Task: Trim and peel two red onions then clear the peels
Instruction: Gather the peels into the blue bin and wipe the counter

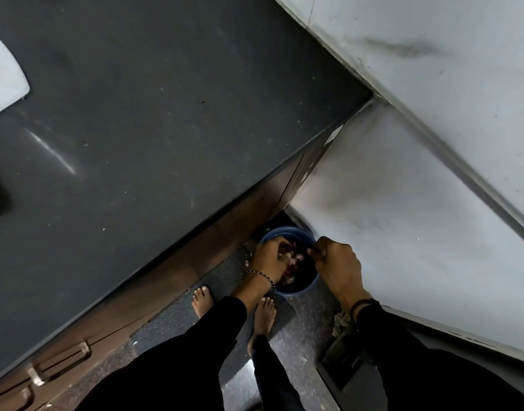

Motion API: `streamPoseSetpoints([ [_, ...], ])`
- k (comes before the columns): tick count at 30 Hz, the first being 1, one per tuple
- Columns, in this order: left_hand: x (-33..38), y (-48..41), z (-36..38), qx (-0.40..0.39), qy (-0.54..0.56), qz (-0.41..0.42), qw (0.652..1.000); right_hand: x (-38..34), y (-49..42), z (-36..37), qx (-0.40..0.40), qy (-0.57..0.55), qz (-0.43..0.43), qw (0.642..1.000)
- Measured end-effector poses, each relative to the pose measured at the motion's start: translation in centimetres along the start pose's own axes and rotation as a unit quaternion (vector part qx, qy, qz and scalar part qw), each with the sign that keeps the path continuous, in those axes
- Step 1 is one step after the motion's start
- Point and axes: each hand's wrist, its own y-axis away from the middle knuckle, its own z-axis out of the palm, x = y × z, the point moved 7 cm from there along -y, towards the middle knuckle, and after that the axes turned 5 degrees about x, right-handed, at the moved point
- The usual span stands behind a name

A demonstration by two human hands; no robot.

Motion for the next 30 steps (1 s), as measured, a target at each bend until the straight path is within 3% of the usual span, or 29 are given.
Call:
streamPoseSetpoints([
  [13, 2.6, 4.8, -3.3, 0.037, 0.016, 0.046, 0.998, -2.8, 3.5, -4.4, 0.046, -0.034, -0.057, 0.997],
  [18, 4.1, 9.1, -7.8, 0.072, 0.036, 0.076, 0.994, -6.4, 6.1, -7.9, 0.098, -0.056, -0.132, 0.985],
  [26, 7.4, 15.7, -16.4, 0.217, -0.021, 0.185, 0.958, -16.6, 9.6, -14.9, 0.164, -0.148, -0.310, 0.925],
  [30, 8.3, 18.3, -20.9, 0.314, -0.021, 0.182, 0.931, -22.7, 10.4, -16.9, 0.199, -0.129, -0.373, 0.897],
])
